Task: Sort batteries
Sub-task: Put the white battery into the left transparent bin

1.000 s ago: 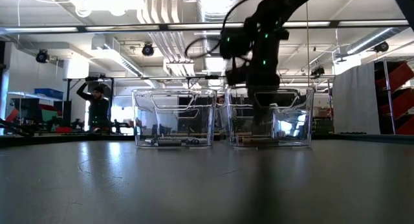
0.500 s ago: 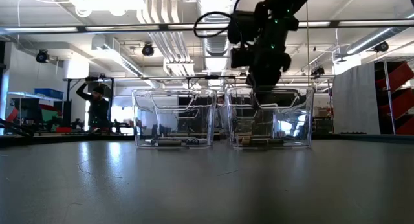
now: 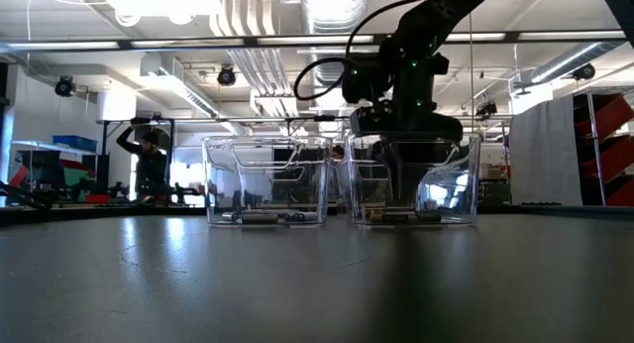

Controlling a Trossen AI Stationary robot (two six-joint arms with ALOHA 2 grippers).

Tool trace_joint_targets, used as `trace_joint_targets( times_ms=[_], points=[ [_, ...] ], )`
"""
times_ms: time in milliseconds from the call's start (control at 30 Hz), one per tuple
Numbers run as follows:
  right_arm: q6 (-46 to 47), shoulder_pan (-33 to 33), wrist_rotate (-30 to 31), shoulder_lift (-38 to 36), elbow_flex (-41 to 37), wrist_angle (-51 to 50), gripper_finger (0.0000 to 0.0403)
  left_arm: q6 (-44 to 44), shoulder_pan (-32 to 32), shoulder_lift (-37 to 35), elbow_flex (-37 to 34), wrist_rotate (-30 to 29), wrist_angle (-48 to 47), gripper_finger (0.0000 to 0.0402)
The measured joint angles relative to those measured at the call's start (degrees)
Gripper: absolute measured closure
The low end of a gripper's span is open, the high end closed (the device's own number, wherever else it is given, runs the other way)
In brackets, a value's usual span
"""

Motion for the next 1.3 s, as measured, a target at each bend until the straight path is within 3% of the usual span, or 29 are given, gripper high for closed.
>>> trace_joint_targets(
  times_ms=[433,967,1300],
  points=[
    [-4.49,0.02,-1.49,1.81,-0.47,0.55,0.0343,-0.13,0.06,0.16,-0.04,-1.66,-0.72,0.0109],
    [-4.23,0.04,-1.49,2.67,-1.48,2.20,0.0319,-0.15,0.22,0.14,-0.04,-1.66,-0.72,0.0109],
    [-0.99,0.00,-1.08,2.47,-4.04,8.04,0.0356,-1.67,0.22,-0.01,-0.02,-1.64,-0.87,0.0109]
  ],
)
